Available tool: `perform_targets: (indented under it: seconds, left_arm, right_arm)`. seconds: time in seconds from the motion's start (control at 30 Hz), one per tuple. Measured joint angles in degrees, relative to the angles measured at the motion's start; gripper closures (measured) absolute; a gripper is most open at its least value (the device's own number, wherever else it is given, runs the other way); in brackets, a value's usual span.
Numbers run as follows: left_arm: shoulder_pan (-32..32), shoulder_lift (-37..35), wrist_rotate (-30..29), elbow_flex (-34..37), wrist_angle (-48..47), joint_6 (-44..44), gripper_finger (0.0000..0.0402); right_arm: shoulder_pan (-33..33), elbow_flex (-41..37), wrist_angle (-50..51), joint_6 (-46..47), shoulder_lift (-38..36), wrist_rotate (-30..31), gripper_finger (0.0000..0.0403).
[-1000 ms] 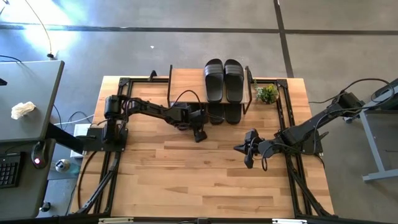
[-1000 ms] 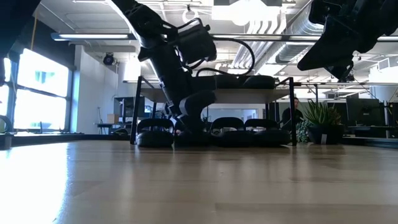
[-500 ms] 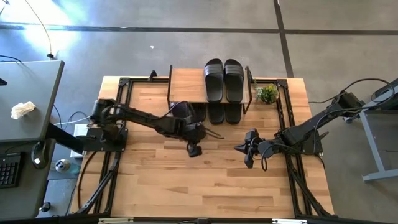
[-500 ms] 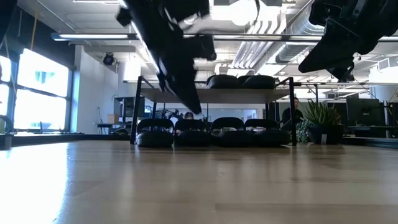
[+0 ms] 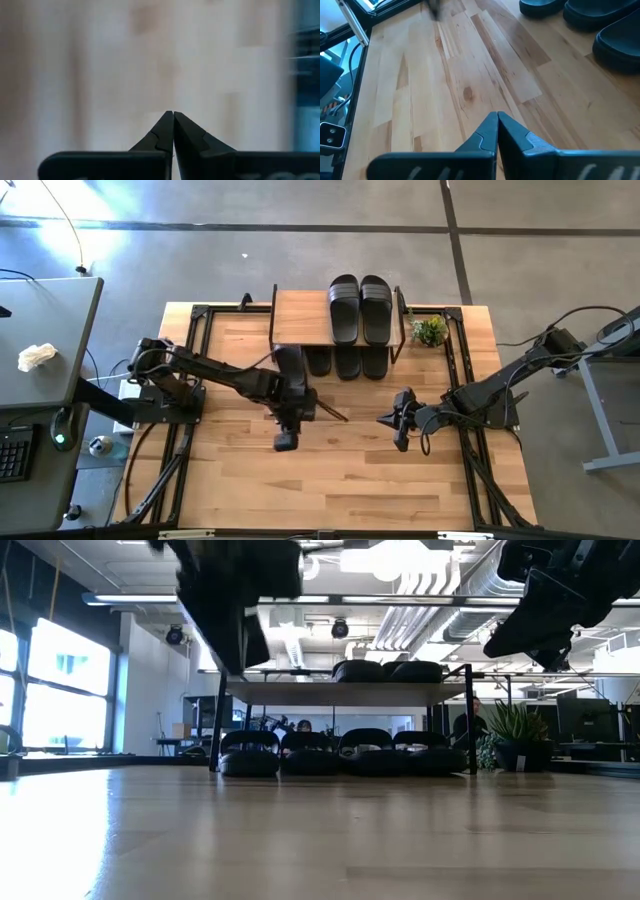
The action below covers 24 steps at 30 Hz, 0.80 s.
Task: Pick and place slides into the shelf
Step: Adjust the black slipper under the shelf
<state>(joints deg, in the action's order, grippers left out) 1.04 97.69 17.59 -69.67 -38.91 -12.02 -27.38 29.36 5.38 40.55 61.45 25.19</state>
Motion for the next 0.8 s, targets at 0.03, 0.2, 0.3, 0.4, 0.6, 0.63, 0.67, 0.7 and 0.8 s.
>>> perform_targets:
  seconds: [0.03, 0.2, 0.3, 0.4, 0.6, 0.63, 0.67, 0.7, 0.8]
  left_arm:
    - [0.26, 0.53, -4.67, 0.0, -1.38, -0.37, 0.0401]
    - [0.29, 1.89, -20.41, 0.08, -0.66, -3.17, 0.0401]
    - [-1.06, 1.97, -19.16, 1.93, 2.35, -3.23, 0.0401]
    - [-2.55, 1.95, -18.25, 5.69, 5.68, -4.39, 0.0401]
    - [-5.45, 1.97, -23.71, 11.86, 7.02, -7.85, 0.0401]
    - [-5.77, 1.97, -24.61, 12.74, 7.83, -8.24, 0.0401]
    - [-6.05, 1.97, -25.13, 13.35, 9.21, -8.46, 0.0401]
    - [-6.31, 1.97, -25.29, 13.76, 10.07, -8.86, 0.0401]
    - [-7.38, 1.97, -25.33, 14.46, 10.55, -8.96, 0.0401]
  right_arm:
    - [0.0, 0.0, -0.01, -0.04, 0.0, -0.01, 0.0403]
    - [0.02, 0.0, 0.16, -0.55, 0.0, 0.64, 0.0403]
    - [0.01, 0.0, 0.42, -0.58, 0.02, 1.2, 0.0403]
    - [0.01, 0.0, 0.72, -0.54, 0.02, 1.16, 0.0403]
    - [0.01, 0.0, 1.2, -1.13, 0.02, 1.37, 0.0403]
    - [0.0, 0.0, 1.21, -1.16, 0.02, 1.42, 0.0403]
    - [0.01, 0.0, 1.25, -1.16, 0.02, 1.4, 0.0403]
    - [0.0, 0.0, 1.24, -1.16, 0.02, 1.42, 0.0403]
    - [0.01, 0.0, 1.25, -1.15, 0.02, 1.36, 0.0403]
